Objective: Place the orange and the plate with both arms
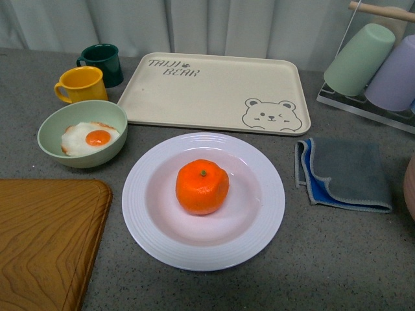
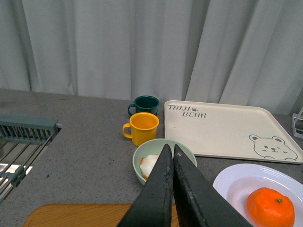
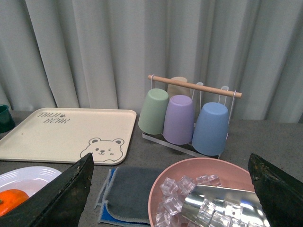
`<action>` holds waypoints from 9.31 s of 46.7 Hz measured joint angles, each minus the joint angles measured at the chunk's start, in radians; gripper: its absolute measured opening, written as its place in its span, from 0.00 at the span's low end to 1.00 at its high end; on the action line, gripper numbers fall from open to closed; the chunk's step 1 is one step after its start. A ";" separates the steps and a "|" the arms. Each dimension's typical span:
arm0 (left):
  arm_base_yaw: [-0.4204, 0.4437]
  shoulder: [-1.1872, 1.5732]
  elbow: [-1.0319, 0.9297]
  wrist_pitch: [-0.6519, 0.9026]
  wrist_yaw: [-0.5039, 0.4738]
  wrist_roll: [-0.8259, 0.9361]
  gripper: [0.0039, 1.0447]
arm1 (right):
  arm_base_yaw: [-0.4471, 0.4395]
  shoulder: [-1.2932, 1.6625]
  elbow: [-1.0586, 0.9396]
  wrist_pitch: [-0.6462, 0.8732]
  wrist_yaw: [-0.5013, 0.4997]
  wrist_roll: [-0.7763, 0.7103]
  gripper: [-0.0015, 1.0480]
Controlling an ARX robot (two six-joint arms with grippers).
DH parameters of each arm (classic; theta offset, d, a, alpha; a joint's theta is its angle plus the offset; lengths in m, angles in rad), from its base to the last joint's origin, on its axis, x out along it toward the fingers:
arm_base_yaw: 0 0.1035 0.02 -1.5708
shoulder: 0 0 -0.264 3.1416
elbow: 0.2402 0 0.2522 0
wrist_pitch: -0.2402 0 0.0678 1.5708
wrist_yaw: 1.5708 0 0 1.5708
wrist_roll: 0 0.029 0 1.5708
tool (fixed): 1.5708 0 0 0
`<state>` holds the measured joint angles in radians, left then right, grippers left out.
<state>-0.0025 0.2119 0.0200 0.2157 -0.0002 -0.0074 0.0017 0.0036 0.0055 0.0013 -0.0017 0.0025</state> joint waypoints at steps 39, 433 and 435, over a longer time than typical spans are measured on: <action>0.000 -0.208 0.000 -0.214 0.000 0.000 0.72 | 0.000 0.000 0.000 0.000 0.000 0.000 0.91; 0.000 -0.208 0.000 -0.215 0.000 0.003 0.94 | 0.000 0.115 0.001 0.101 0.003 0.000 0.01; 0.000 -0.209 0.000 -0.215 0.000 0.003 0.94 | 0.000 0.059 0.000 0.029 0.000 0.000 0.01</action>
<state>-0.0025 0.0032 0.0204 0.0006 -0.0002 -0.0048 0.0017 0.0628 0.0055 0.0303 -0.0017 0.0021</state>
